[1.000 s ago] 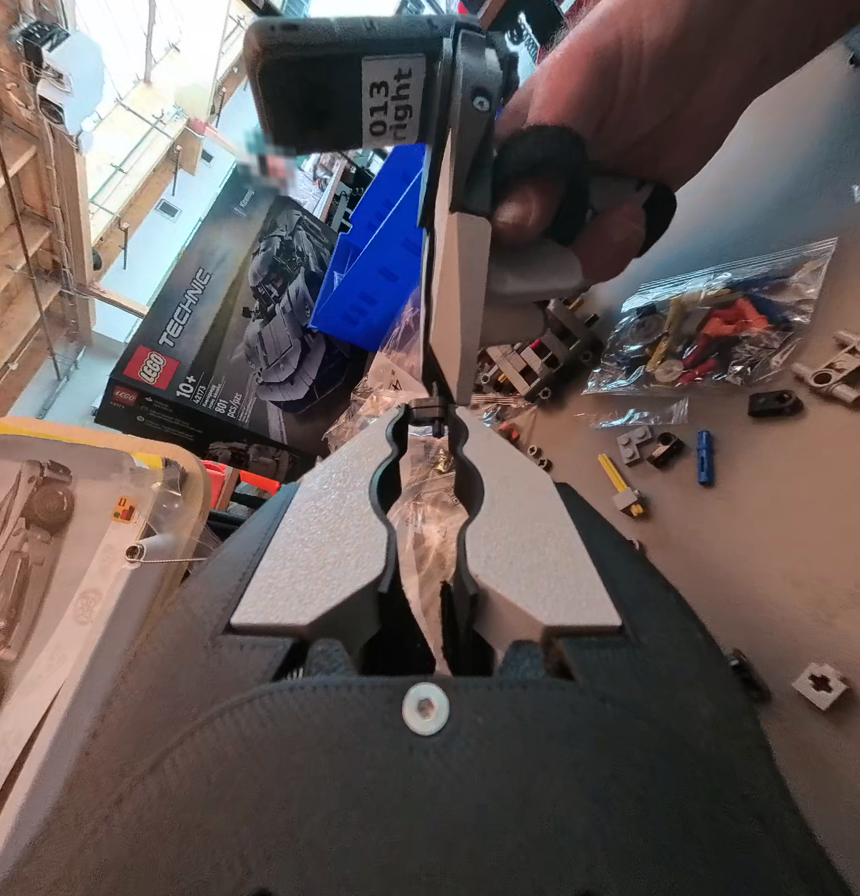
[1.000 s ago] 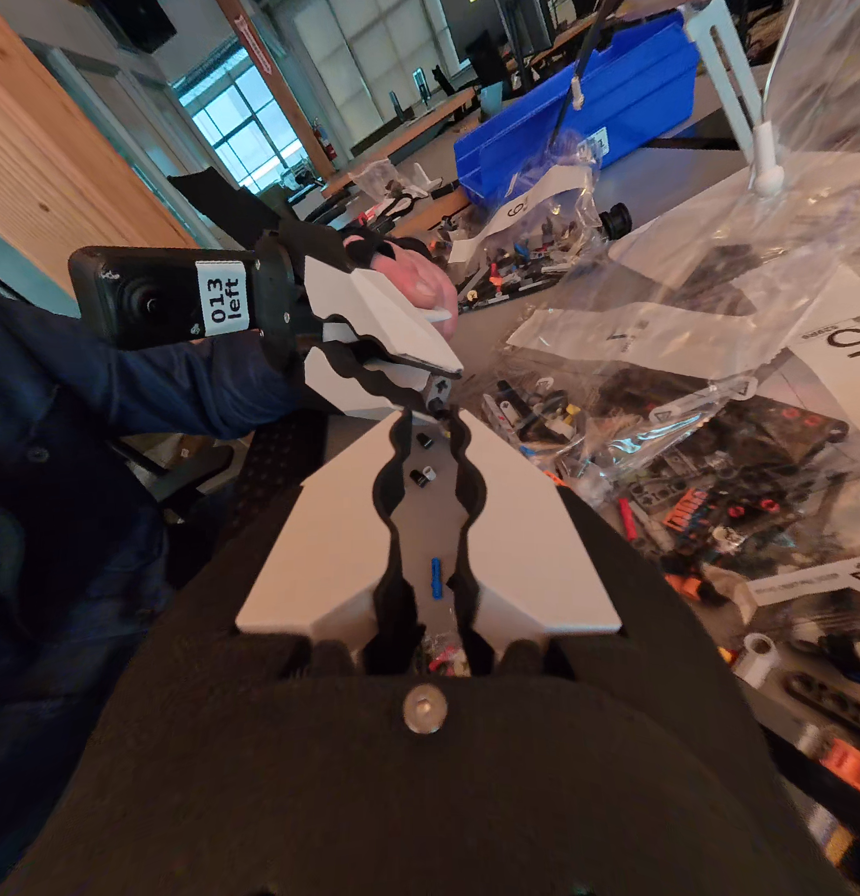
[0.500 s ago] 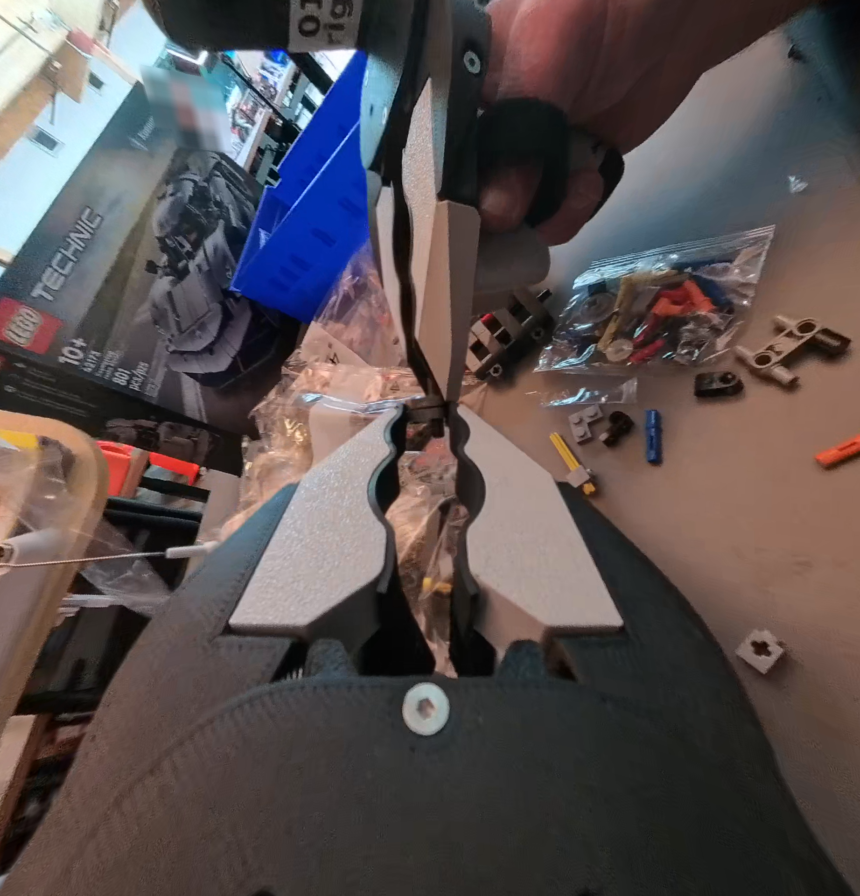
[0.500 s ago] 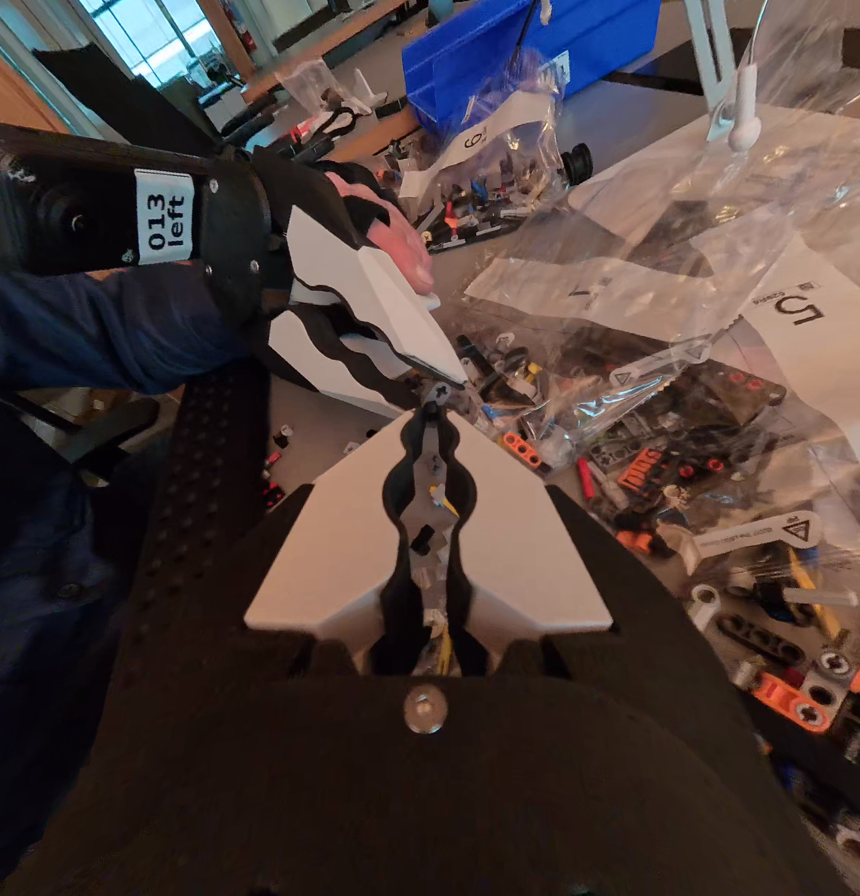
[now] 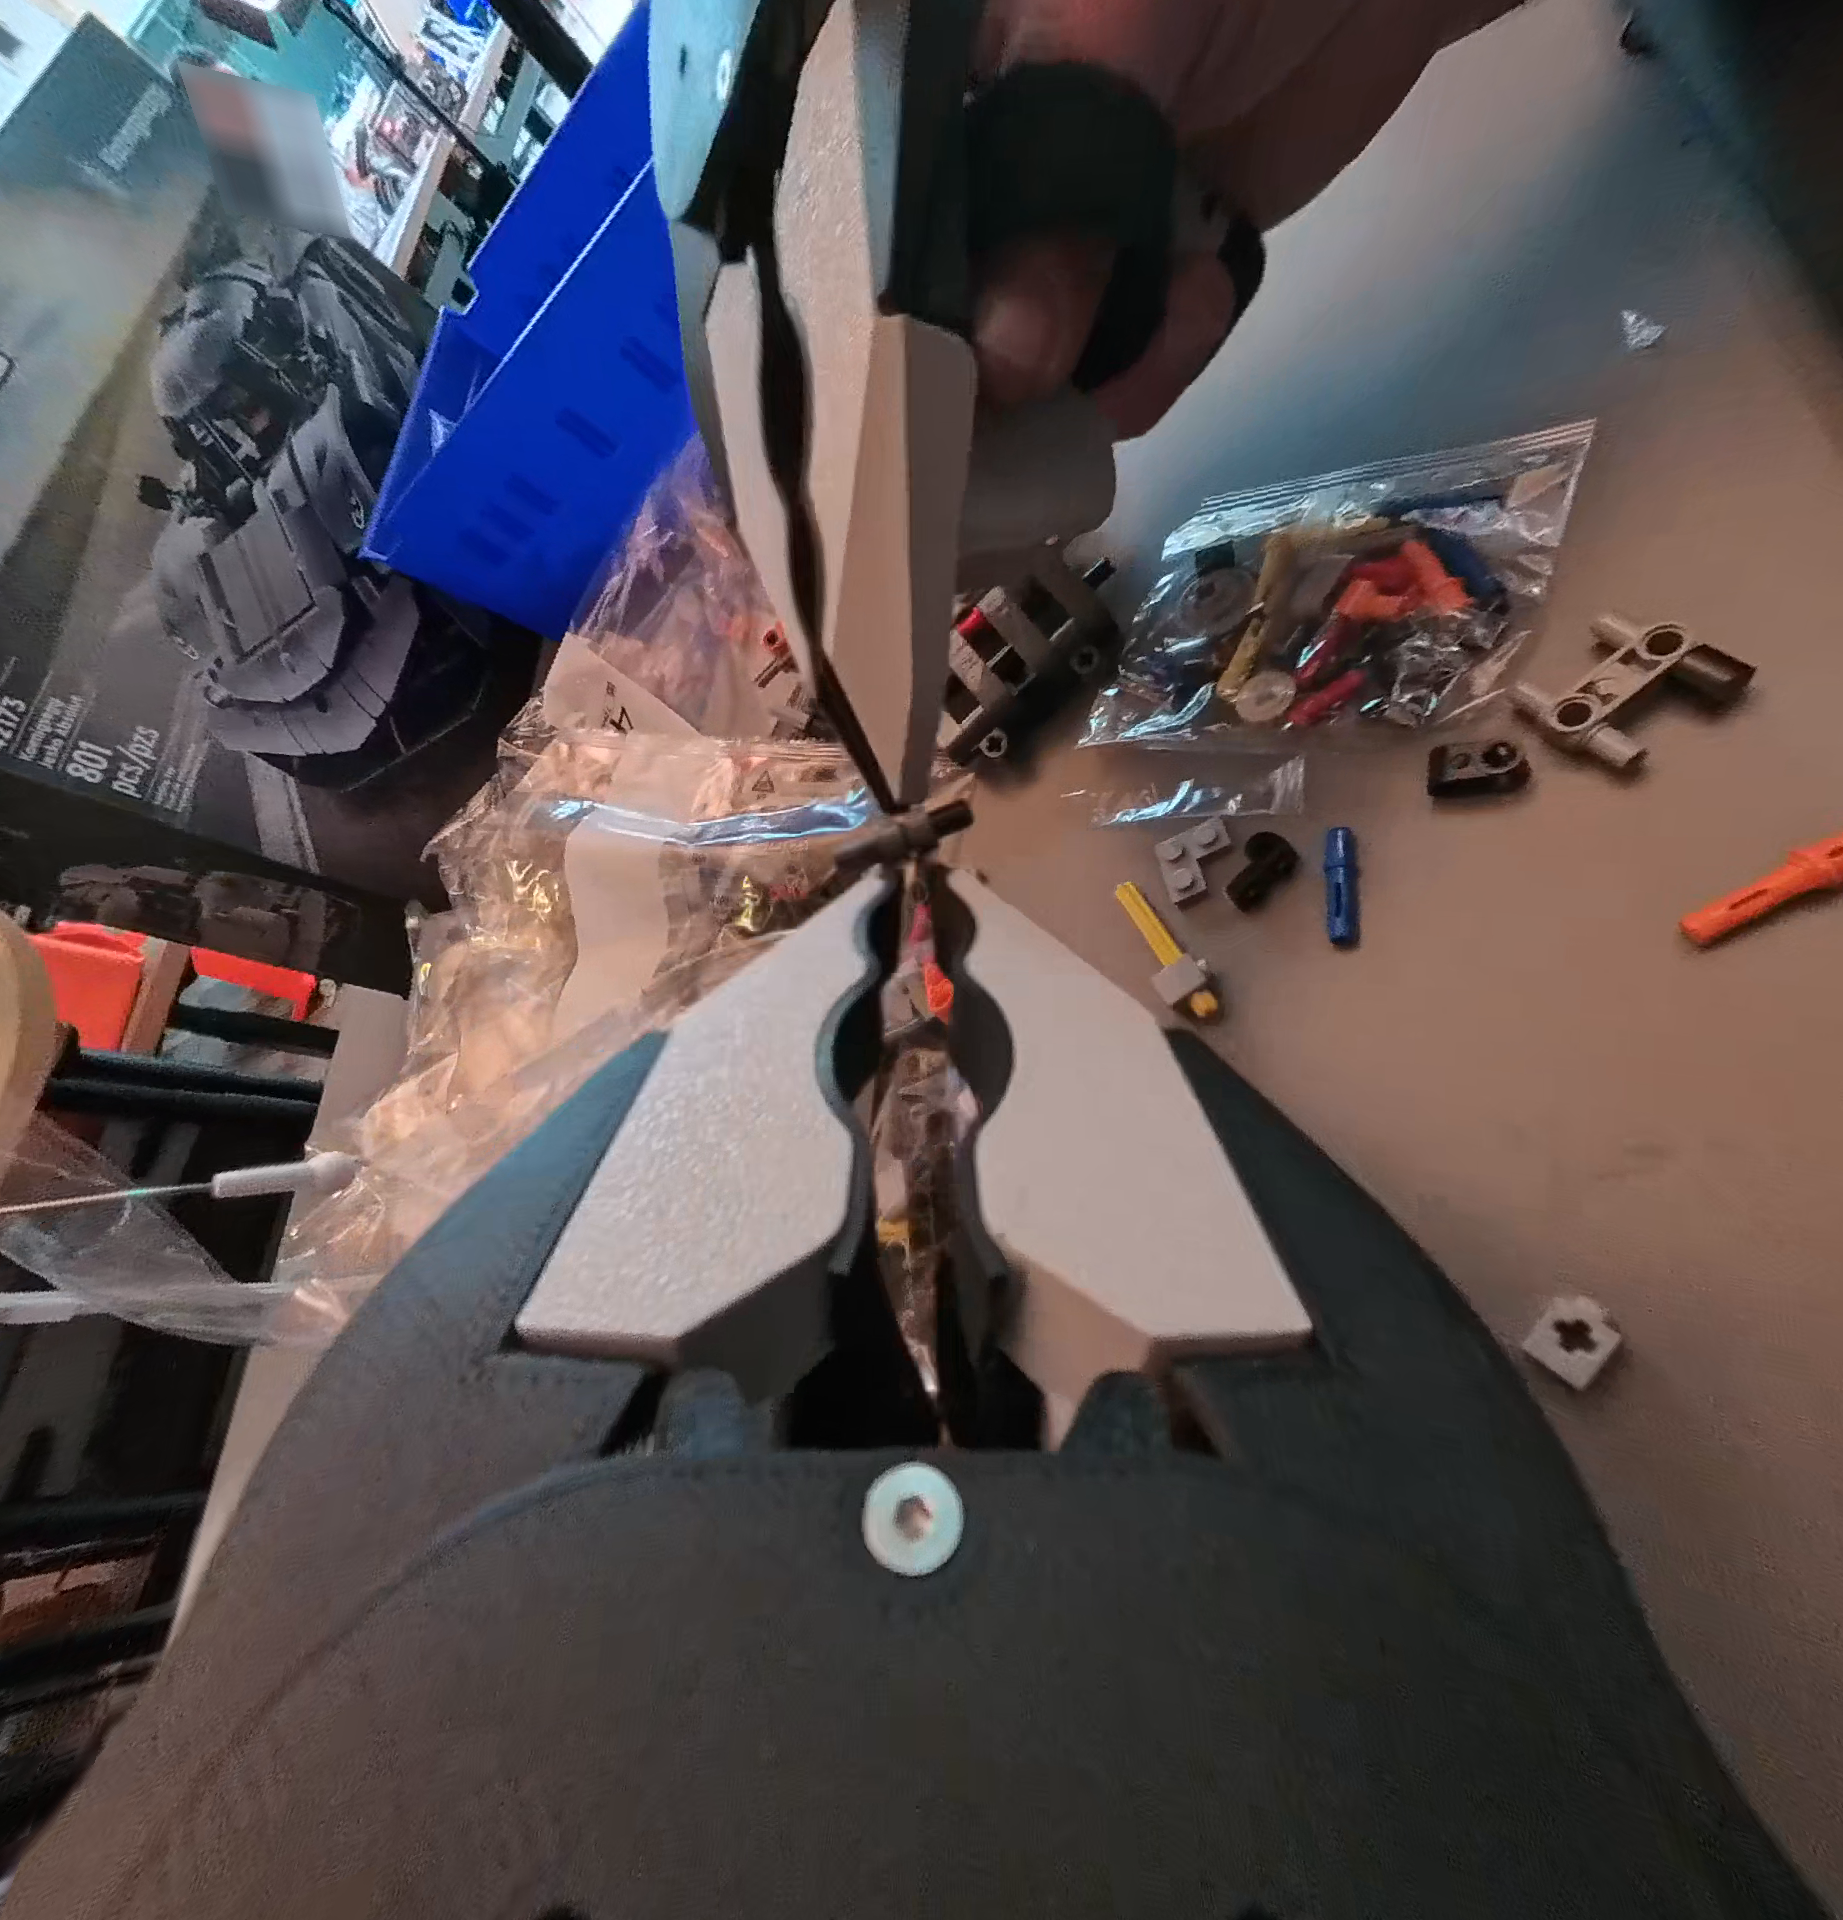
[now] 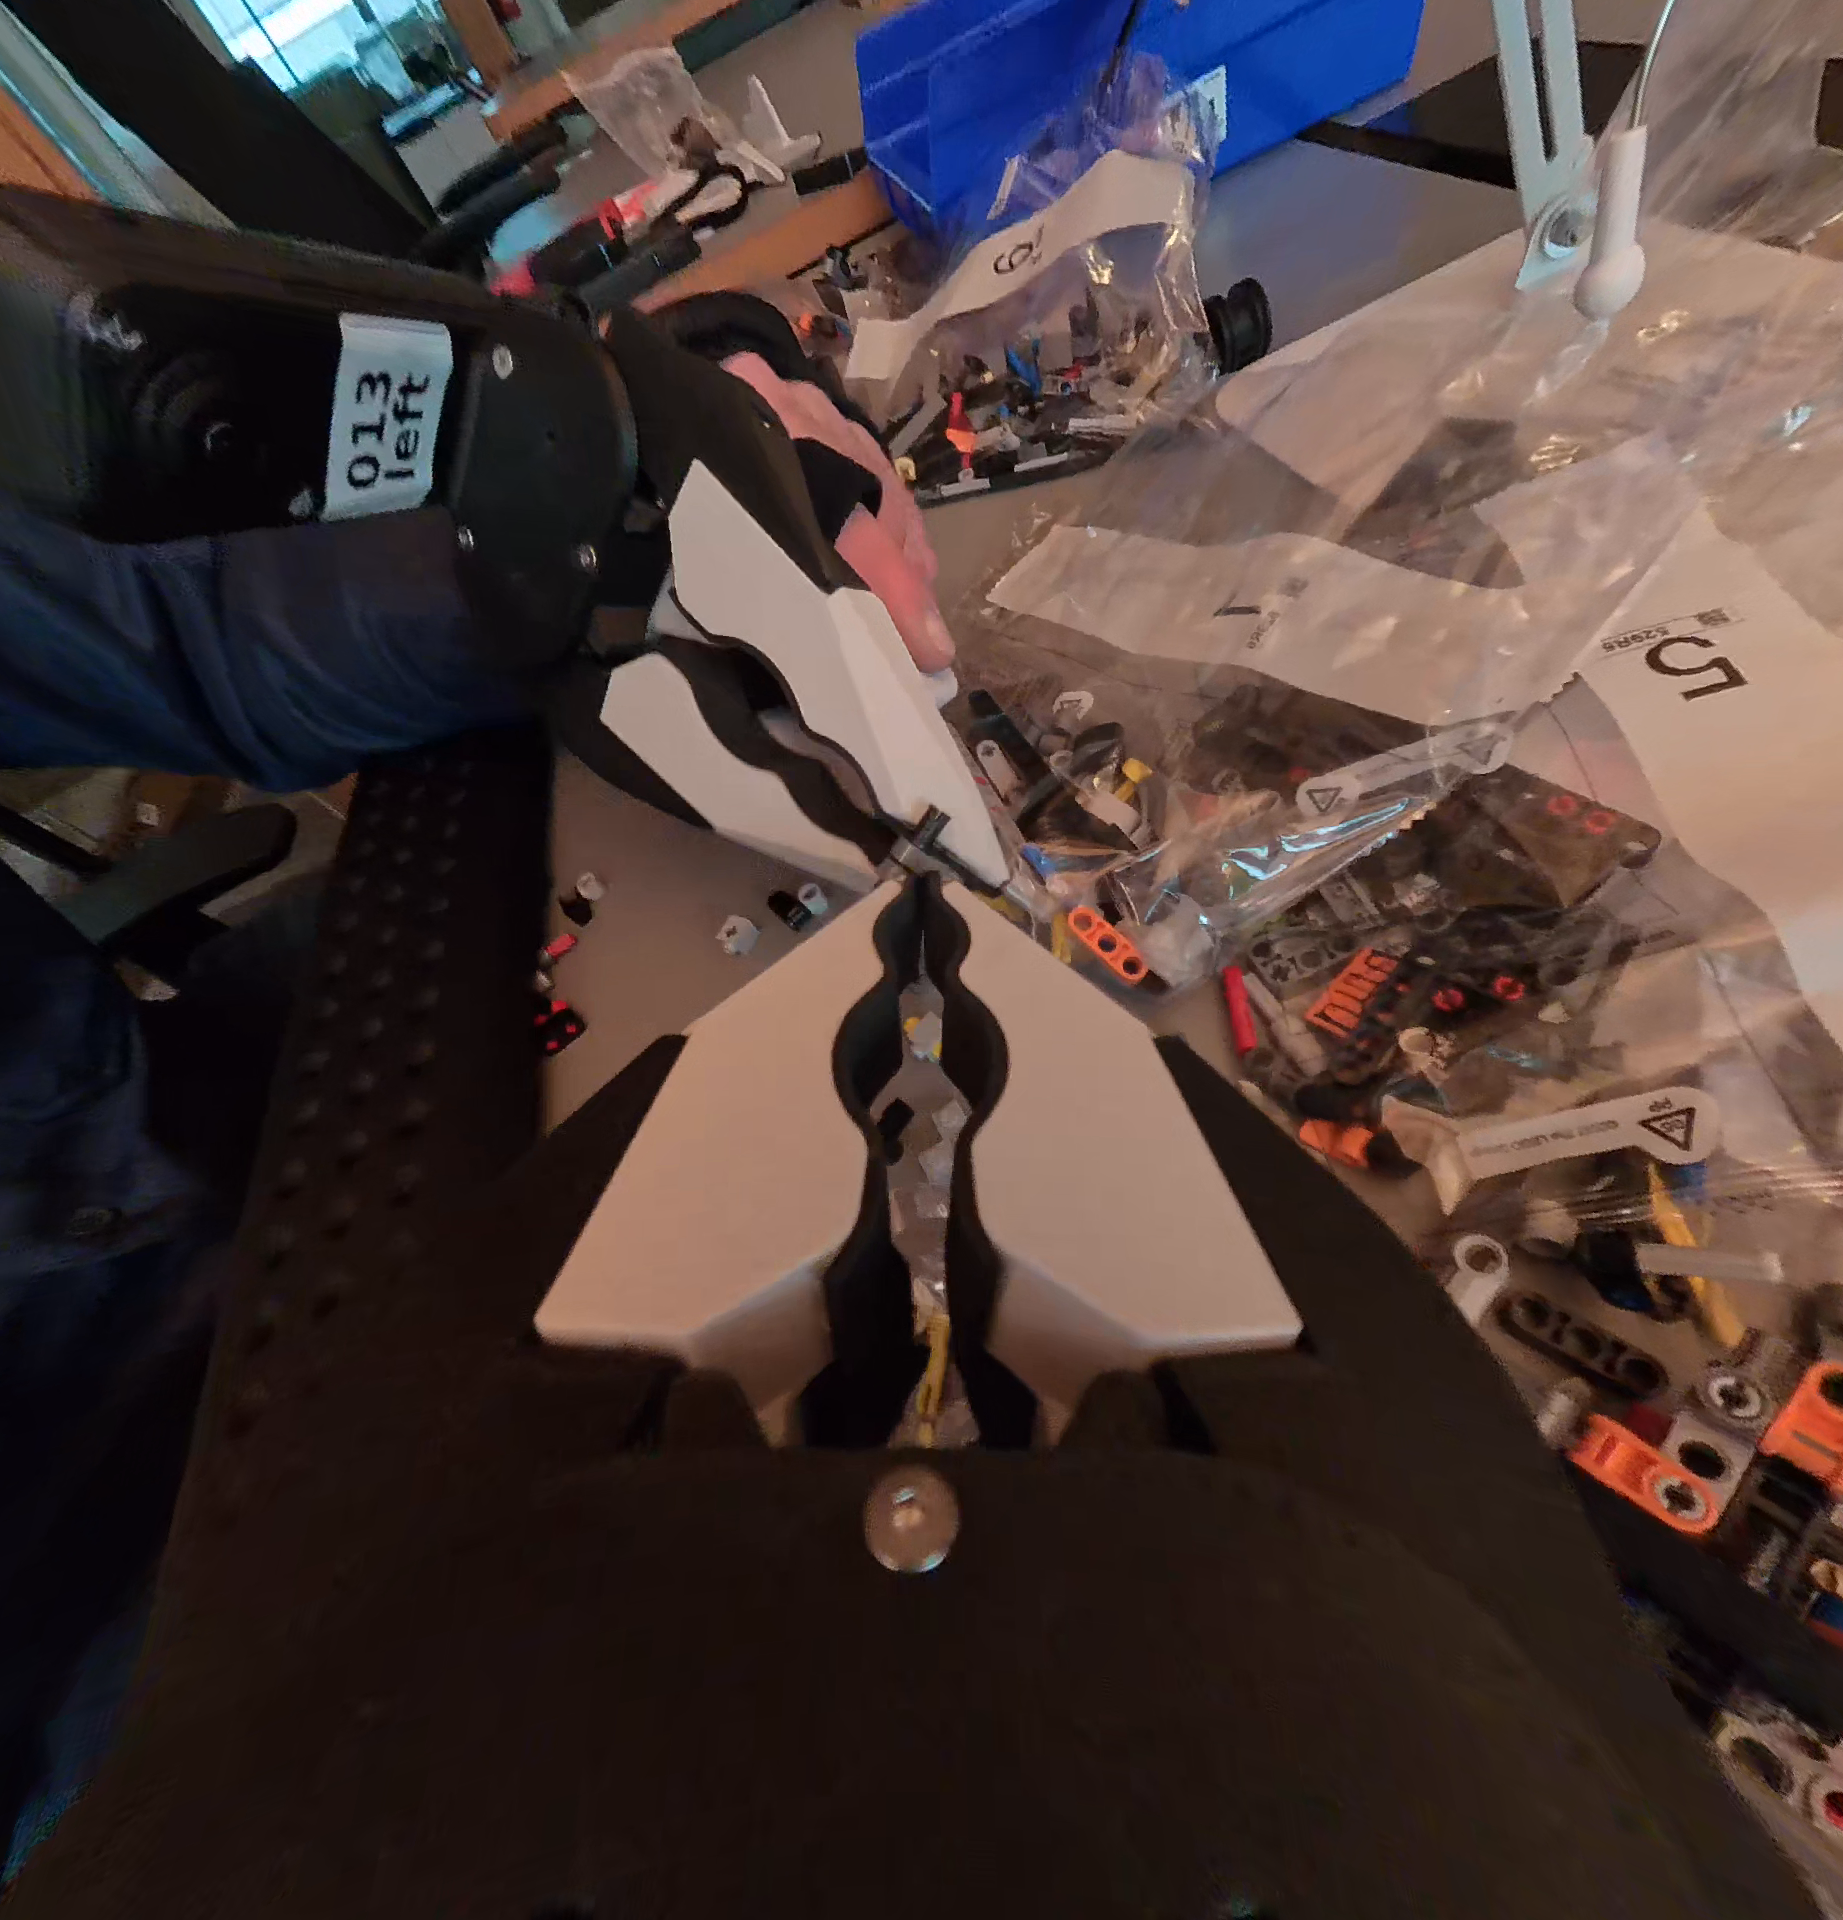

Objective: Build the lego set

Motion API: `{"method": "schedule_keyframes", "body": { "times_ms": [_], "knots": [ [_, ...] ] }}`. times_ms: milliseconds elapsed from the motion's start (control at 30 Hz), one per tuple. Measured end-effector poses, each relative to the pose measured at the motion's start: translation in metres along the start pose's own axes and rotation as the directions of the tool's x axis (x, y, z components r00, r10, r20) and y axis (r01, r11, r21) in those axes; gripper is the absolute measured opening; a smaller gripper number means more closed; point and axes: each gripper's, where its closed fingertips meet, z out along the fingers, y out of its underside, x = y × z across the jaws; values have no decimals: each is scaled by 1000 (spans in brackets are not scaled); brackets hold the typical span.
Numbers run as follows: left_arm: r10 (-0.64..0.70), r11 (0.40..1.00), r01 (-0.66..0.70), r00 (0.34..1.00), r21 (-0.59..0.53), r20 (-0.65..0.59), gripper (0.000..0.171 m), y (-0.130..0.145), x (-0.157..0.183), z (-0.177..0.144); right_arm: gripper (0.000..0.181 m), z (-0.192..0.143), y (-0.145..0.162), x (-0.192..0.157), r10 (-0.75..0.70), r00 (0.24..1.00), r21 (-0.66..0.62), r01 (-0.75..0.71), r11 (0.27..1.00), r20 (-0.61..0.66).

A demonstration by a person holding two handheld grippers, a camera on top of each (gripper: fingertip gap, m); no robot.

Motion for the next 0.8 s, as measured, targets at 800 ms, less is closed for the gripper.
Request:
{"method": "schedule_keyframes", "body": {
  "times_ms": [800],
  "knots": [
    [-79,989,71,995,-126,-55,5,36,1,6,17,-7,76,31,-254,947,-482,133,866,-195]
  ]
}}
